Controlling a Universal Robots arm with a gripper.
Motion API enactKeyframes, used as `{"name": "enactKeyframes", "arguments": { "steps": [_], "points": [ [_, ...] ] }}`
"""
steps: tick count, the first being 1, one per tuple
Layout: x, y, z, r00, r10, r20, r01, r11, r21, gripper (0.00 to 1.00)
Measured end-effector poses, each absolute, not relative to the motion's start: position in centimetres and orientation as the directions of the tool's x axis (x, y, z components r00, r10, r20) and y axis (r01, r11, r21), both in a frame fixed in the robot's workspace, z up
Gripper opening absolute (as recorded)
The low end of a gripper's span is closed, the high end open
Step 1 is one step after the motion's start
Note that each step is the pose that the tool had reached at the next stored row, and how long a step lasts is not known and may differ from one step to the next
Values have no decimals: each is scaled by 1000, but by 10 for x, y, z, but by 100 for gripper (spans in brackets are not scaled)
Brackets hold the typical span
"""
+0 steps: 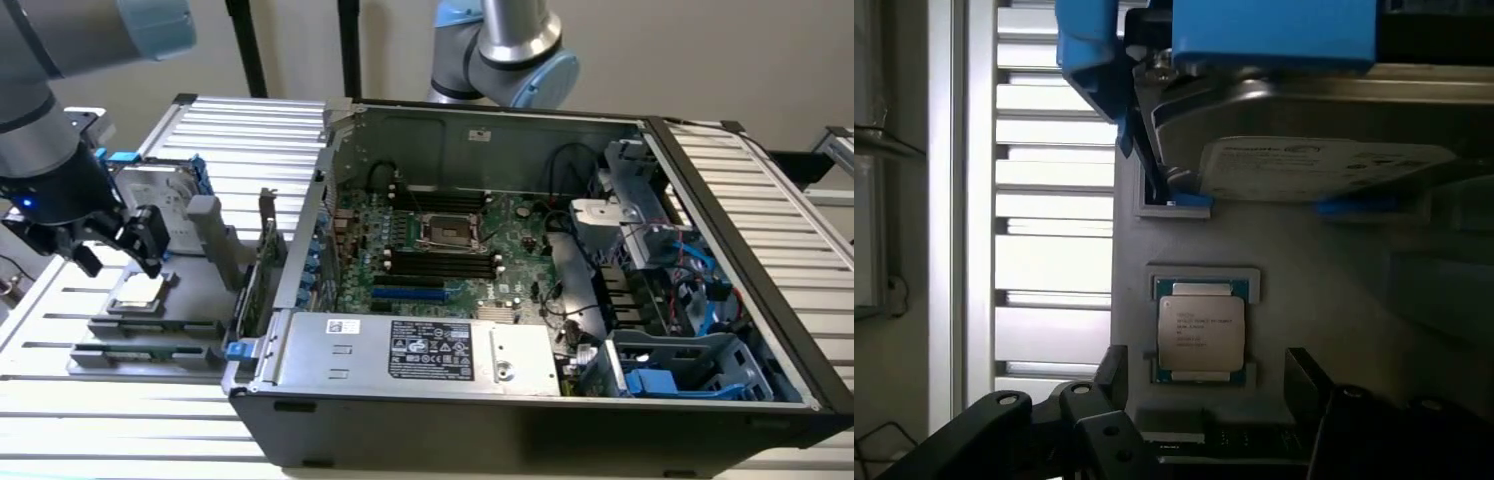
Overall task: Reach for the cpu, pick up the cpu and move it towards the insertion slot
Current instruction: 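Pick up the cpu and move it towards the insertion slot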
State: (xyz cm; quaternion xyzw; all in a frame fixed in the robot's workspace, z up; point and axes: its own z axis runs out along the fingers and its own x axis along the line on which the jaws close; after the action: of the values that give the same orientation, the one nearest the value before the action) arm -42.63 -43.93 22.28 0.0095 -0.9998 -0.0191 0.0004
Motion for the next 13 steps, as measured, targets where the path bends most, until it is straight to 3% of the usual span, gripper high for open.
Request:
{"name": "enactKeyframes", "arguments": {
  "steps": [13],
  "points": [
    [-425, -440, 200, -1000, -15, 0, -15, 999, 38, 73]
  ]
}}
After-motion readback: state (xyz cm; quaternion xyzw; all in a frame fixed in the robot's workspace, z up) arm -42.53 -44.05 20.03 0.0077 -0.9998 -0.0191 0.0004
